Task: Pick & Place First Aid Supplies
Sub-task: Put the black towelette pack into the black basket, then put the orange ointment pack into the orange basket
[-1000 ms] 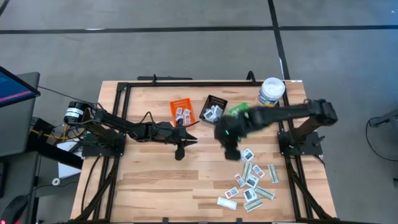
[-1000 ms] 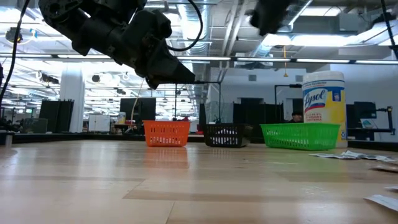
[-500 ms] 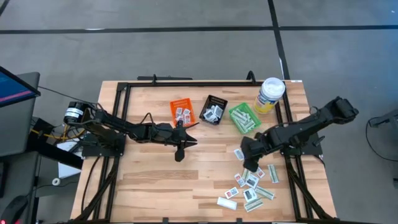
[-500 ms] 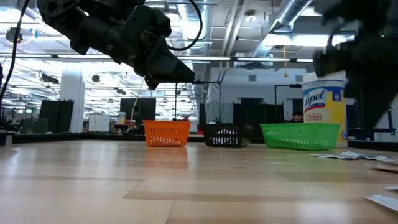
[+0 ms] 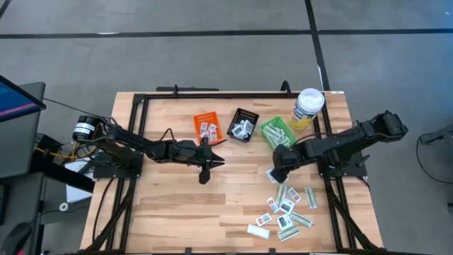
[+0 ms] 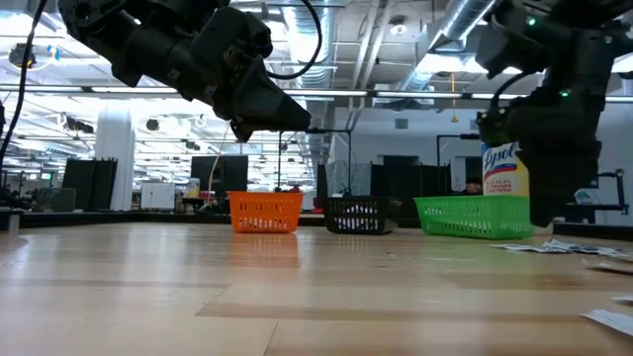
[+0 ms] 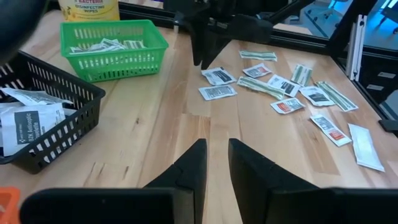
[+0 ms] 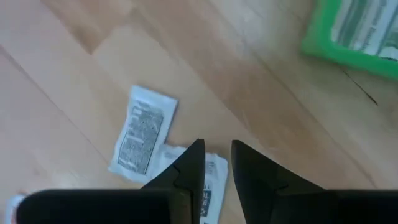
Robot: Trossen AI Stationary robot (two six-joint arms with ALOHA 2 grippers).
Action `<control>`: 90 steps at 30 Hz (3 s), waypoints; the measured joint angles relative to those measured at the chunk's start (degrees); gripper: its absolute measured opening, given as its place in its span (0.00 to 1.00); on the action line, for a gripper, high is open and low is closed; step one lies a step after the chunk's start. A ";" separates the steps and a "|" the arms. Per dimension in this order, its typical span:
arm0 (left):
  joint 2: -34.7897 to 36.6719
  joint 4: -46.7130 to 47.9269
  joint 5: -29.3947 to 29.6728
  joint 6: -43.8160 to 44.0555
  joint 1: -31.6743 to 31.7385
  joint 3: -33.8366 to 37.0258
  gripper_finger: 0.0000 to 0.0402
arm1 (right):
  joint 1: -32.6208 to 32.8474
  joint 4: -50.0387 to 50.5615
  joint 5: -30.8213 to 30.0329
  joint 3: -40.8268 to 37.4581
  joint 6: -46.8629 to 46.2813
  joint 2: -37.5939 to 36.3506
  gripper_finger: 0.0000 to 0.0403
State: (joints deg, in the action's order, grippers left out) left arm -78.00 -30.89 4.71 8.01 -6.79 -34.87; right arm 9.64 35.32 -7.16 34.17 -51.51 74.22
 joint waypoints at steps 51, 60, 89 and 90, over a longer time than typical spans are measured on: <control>0.00 -0.04 0.01 -0.02 0.00 0.00 0.17 | -15.08 -18.20 -20.84 21.07 27.72 8.74 0.00; 0.00 -0.07 0.00 -0.02 0.01 0.00 0.17 | -23.69 -26.55 -19.81 21.06 34.09 15.84 0.00; 0.00 -0.04 0.00 -0.22 0.02 0.00 0.17 | -3.13 -13.34 -6.15 21.07 33.95 14.12 0.42; 0.00 -0.04 0.01 -0.22 0.01 0.00 0.17 | -1.36 -11.76 -6.08 21.07 30.88 14.12 0.42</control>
State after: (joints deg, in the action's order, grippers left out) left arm -78.00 -30.94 4.72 7.79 -6.78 -34.87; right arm 8.28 23.56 -13.24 55.24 -20.63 88.33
